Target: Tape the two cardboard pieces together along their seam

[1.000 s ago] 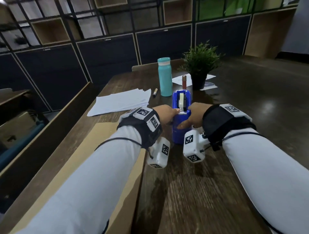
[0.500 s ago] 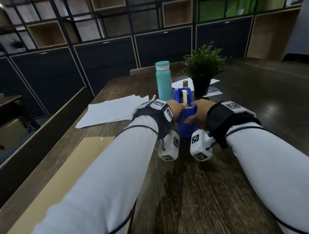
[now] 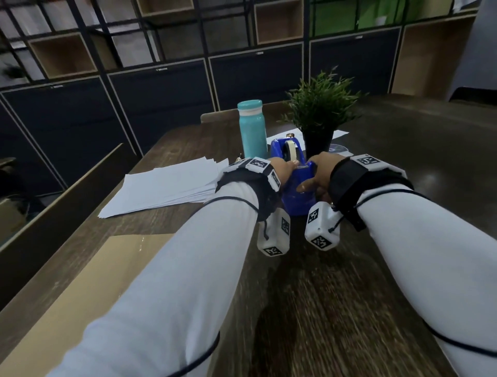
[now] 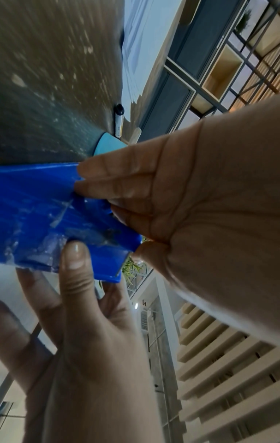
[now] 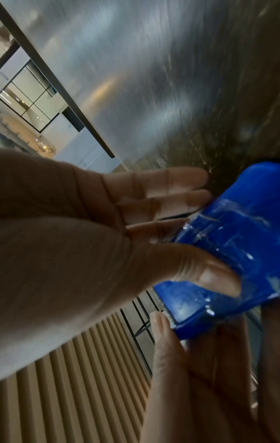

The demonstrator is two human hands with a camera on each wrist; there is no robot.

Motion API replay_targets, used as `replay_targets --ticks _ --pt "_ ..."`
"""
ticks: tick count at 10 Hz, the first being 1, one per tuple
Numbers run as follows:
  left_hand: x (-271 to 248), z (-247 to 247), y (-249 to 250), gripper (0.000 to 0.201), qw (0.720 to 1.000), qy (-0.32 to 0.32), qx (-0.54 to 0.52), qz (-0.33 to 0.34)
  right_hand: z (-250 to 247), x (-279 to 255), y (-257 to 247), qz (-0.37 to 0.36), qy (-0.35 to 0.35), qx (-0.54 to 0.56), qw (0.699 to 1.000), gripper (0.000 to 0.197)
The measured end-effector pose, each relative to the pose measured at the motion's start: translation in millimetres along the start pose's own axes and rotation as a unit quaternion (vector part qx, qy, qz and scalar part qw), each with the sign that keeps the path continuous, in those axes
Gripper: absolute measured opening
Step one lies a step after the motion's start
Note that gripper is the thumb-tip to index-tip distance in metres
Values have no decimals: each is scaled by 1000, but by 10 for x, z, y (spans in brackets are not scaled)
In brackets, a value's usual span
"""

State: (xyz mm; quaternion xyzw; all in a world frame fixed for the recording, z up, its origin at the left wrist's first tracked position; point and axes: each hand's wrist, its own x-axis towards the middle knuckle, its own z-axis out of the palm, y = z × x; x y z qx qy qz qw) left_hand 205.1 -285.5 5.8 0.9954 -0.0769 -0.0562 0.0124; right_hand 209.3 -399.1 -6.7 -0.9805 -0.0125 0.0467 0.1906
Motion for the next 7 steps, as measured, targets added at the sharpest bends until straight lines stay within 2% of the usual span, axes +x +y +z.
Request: replay_targets --ticks 1,2,3,4,5,6,7 --pt "125 0 -5 56 997 -12 69 45 -30 83 24 -3 -17 -9 1000 52" --pt "239 13 27 58 999 13 17 47 -82 163 59 -15 -33 -38 999 49" --pt "349 69 -2 52 994 21 -105 -3 -84 228 76 -24 -35 -44 998 48" --pt "406 111 -32 57 981 15 -194 -22 -63 287 94 -28 -36 -39 998 47" --pt "381 104 10 60 985 24 -171 -24 -91 257 104 -29 -41 -35 998 46" --pt "183 36 -32 53 995 24 -96 0 -87 292 81 -9 -40 -61 997 52" --pt "20 -108 -236 51 998 41 -54 -17 -48 297 3 44 -5 -100 994 81"
